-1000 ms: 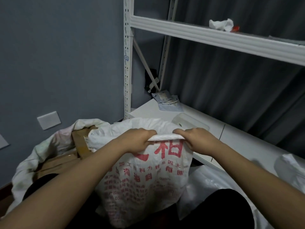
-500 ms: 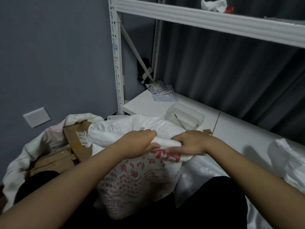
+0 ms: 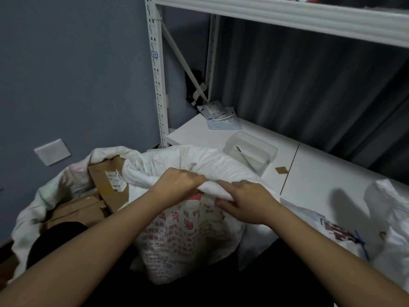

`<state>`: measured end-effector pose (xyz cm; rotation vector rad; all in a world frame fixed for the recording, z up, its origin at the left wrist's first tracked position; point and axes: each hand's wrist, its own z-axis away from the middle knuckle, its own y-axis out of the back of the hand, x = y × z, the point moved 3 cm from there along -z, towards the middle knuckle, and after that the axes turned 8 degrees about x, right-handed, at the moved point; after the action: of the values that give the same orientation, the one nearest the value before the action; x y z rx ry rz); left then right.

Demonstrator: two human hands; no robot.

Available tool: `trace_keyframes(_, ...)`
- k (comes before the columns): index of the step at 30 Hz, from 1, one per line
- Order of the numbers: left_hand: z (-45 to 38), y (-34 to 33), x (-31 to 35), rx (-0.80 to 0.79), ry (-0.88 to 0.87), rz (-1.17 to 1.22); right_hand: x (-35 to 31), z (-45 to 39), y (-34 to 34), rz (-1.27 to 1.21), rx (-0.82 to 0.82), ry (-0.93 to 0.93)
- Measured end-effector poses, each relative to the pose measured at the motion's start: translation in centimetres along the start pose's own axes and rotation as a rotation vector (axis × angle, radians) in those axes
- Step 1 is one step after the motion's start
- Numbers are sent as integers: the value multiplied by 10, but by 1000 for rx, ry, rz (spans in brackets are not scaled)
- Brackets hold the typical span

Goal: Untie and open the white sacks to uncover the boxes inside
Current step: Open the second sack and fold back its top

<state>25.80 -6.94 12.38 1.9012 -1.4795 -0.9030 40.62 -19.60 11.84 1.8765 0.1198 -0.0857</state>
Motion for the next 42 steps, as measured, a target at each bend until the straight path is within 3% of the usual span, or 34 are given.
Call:
trace_keyframes(3,0,-1,3,-41,20,45,-5,-1,-2,-219,-17,-67)
trace_keyframes(7,5,6,-4,-479,388,453,0,8,-21,162,139,84)
trace_keyframes(9,7,9,-5,-527,393,485,-1,12,-26,297,138,80)
trace_keyframes(11,9,10,-1,-456,234,244,-8,13,-23,172,92,32)
trace_keyframes(13,9,7,7,-183,45,22,-17,9,-21,-168,-17,-127)
trace_keyframes(15,7,14,20,-53,-32,10,-18,4,-25,-412,-19,-199)
trace_keyframes(16,6,15,22,-83,-9,65,-20,3,-24,-439,-11,-194)
trace_keyframes(19,14,5,7,-439,264,314,-21,9,-30,-82,184,24)
trace_keyframes(22,24,-5,-7,-527,260,340,-23,18,-37,111,262,109)
trace_keyframes(24,26,-7,-3,-458,217,288,-29,16,-34,58,277,65)
trace_keyframes(28,28,-9,14,3,113,143,-35,7,-38,-247,119,-105)
trace_keyframes(30,36,-12,17,127,308,173,-31,7,-42,-315,144,-168)
trace_keyframes(34,65,-3,17,297,1190,353,-24,18,-50,-373,303,-274)
trace_keyframes(36,73,-2,18,340,1533,547,-28,20,-54,-357,328,-305)
trace_keyframes(40,65,-7,9,418,1675,974,-39,22,-54,-364,398,-255)
trace_keyframes(42,60,-12,2,468,1802,1062,-42,25,-56,-356,382,-229)
